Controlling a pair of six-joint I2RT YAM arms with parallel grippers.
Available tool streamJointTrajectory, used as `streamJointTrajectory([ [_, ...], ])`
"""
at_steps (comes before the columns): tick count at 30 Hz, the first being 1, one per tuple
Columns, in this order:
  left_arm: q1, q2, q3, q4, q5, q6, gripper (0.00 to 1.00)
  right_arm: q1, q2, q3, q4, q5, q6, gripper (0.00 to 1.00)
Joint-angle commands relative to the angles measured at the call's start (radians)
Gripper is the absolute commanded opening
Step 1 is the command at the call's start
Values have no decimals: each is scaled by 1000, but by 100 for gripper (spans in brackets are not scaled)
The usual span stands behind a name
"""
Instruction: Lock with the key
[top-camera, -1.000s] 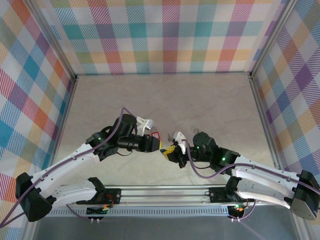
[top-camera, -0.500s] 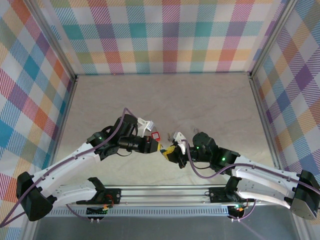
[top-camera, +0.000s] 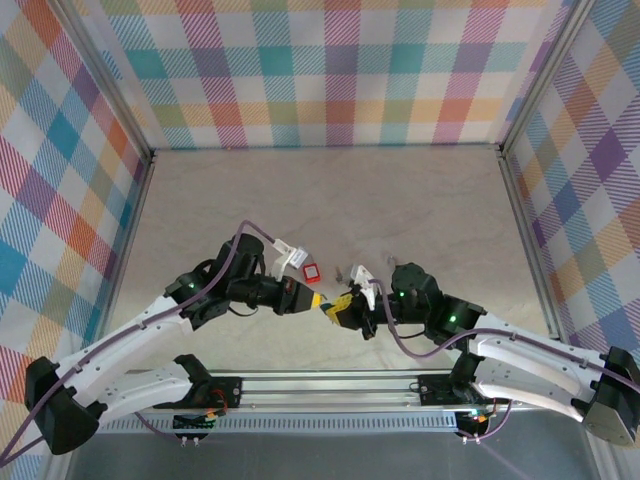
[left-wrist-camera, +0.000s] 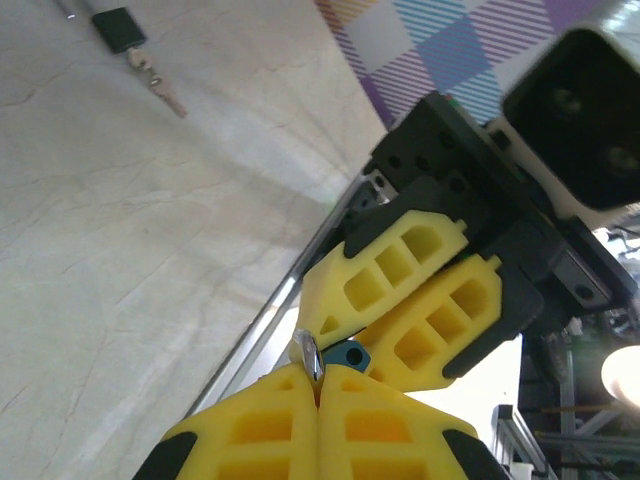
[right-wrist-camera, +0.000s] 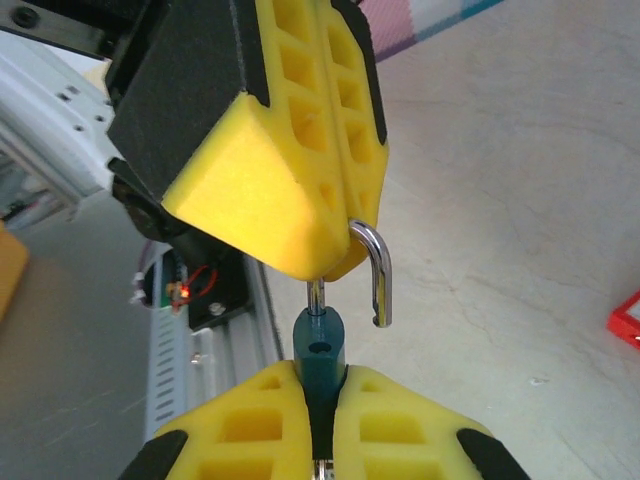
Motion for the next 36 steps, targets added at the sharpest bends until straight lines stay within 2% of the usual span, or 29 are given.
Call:
streamJointTrajectory([
  [1, -5, -39, -13, 82, 154, 23, 0, -43, -19, -7, 90, -114, 37, 0],
  [8, -5, -98, -45, 169, 214, -20, 0, -53, 0, 4, 108, -227, 34, 0],
  [19, -5, -51, -61, 274, 381, -86, 0, -98, 15, 3, 158, -364, 48, 0],
  [28, -4, -61, -75, 344, 436, -124, 0, -166, 38, 4, 222, -494, 85, 0],
  [36, -2, -81, -67, 383, 441, -146, 0, -177, 79, 8, 218, -541, 82, 0],
])
